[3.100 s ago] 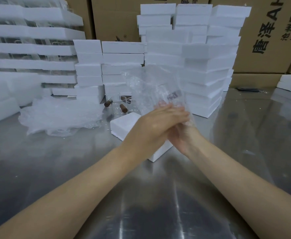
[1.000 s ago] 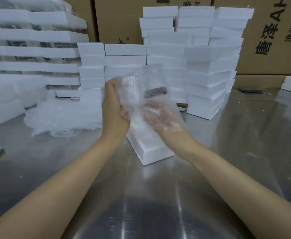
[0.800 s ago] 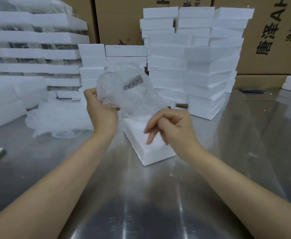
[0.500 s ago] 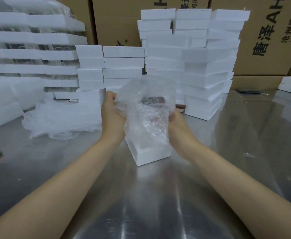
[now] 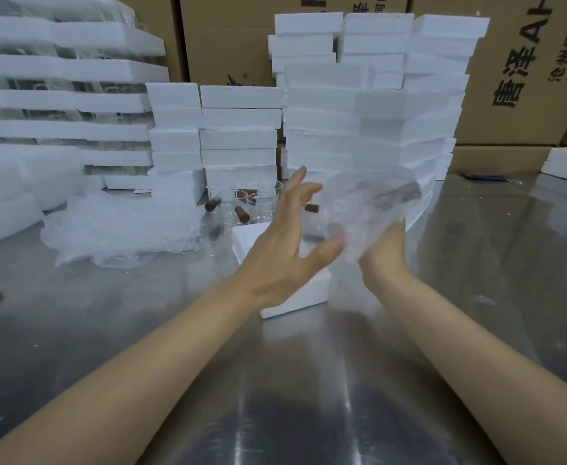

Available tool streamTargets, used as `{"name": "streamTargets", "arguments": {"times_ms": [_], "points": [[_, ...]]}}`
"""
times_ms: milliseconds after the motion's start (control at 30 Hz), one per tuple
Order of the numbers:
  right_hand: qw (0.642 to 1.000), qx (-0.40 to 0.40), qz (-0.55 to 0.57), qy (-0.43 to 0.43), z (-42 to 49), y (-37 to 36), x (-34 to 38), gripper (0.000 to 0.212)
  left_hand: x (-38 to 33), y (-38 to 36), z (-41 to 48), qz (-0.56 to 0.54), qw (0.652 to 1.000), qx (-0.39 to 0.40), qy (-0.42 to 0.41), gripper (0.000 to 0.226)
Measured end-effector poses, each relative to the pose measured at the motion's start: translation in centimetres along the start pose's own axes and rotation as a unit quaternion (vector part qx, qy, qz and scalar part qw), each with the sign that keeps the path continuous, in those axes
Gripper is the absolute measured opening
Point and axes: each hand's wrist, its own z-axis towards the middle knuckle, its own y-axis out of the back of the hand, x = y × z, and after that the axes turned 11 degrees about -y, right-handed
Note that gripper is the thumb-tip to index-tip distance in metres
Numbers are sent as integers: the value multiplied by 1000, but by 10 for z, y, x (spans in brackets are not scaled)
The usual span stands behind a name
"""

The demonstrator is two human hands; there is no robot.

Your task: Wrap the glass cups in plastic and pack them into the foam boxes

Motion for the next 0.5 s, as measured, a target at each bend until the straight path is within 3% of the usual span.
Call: {"name": "streamTargets", "arguments": {"times_ms": [67,133,200,267,300,400,500], "points": [[998,34,-55,27,-9,-7,-5,18,-5,-5,4,-89,994,-30,61,93],[990,75,-102,63,-15,-10,-13,19,-7,-7,7,-68,991,-47,104,105],[983,91,-129,96,-18,-13,-14,26,-6,-5,9,-53,992,-70,87,91],[975,117,-145,121,-17,-15,-10,11,0,1,10,-76,991,-93,62,67],[972,131,-160,113,-15,-16,-10,25,3,5,10,-63,991,-102,52,57],[958,219,-157,93,-22,-15,-8,59,10,11,9,-45,983,-177,33,67],[949,256,-163,87,-29,-23,-13,61,13,16,10,-37,966,-256,31,52]]}}
